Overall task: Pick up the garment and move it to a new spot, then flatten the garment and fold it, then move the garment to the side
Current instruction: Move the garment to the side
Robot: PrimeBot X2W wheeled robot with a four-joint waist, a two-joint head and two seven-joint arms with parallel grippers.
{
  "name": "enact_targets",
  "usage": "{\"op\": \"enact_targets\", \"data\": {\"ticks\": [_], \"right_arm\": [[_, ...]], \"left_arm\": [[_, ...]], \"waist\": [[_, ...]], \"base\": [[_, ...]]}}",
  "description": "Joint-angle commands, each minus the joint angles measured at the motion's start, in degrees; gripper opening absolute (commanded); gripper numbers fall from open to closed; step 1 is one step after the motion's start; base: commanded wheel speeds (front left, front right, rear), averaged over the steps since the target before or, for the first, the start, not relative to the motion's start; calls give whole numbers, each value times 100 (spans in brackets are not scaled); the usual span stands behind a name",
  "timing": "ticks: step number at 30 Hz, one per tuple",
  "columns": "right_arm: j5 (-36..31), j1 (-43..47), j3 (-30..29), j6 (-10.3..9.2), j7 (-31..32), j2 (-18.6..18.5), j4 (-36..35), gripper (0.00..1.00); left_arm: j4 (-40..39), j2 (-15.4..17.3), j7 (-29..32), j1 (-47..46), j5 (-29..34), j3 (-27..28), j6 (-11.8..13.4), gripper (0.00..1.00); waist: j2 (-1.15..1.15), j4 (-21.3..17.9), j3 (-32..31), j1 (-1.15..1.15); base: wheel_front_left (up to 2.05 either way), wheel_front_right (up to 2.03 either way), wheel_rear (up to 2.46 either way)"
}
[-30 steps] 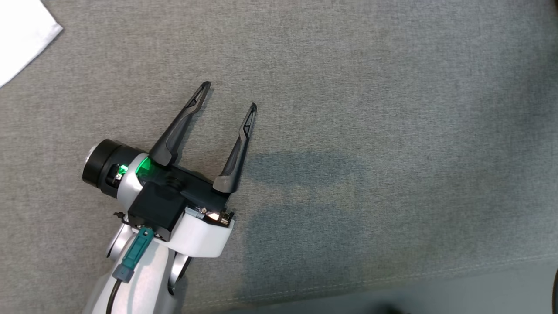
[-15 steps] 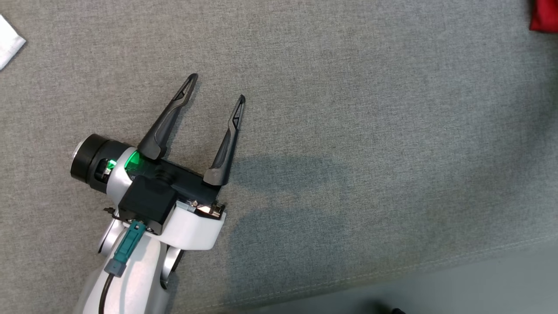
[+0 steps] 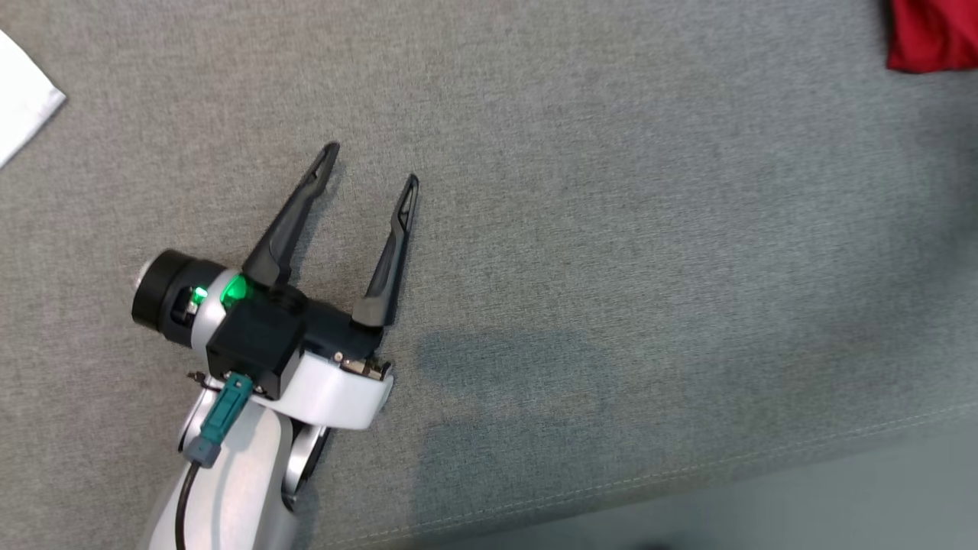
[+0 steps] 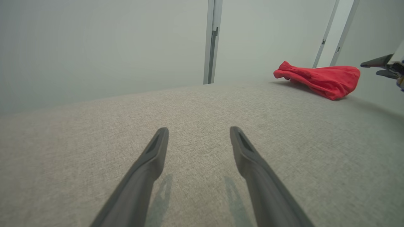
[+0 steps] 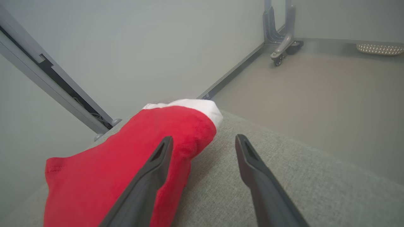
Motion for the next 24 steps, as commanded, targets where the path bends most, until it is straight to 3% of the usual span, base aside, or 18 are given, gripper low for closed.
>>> {"op": "enact_targets", "data": {"ticks": [1, 4, 9, 13, 24], "right_arm": [[-290, 199, -44, 8, -34, -239, -69, 100], [-900, 345, -90, 8, -34, -283, -301, 100], [-1623, 640, -10, 8, -34, 80, -973, 100], [-1888, 997, 372, 8, -34, 399, -1356, 100], [-1489, 2280, 1995, 8, -34, 774, -1985, 100]], "left_arm": [[-27, 47, 19, 201, -41, 160, 51, 100], [3, 22, 19, 290, -102, 212, 100, 100], [104, -72, 19, 420, -204, 315, 243, 100], [238, -162, 19, 555, -321, 393, 357, 100], [623, -330, 19, 1100, -738, 689, 711, 100]], "waist": [[0, -34, -192, 0], [0, -13, -455, 0], [0, 103, -1016, 0], [0, 260, -1496, 0], [0, 768, -2610, 0]], "base": [[0, 0, 0], [0, 0, 0], [0, 0, 0], [0, 0, 0], [0, 0, 0]]}}
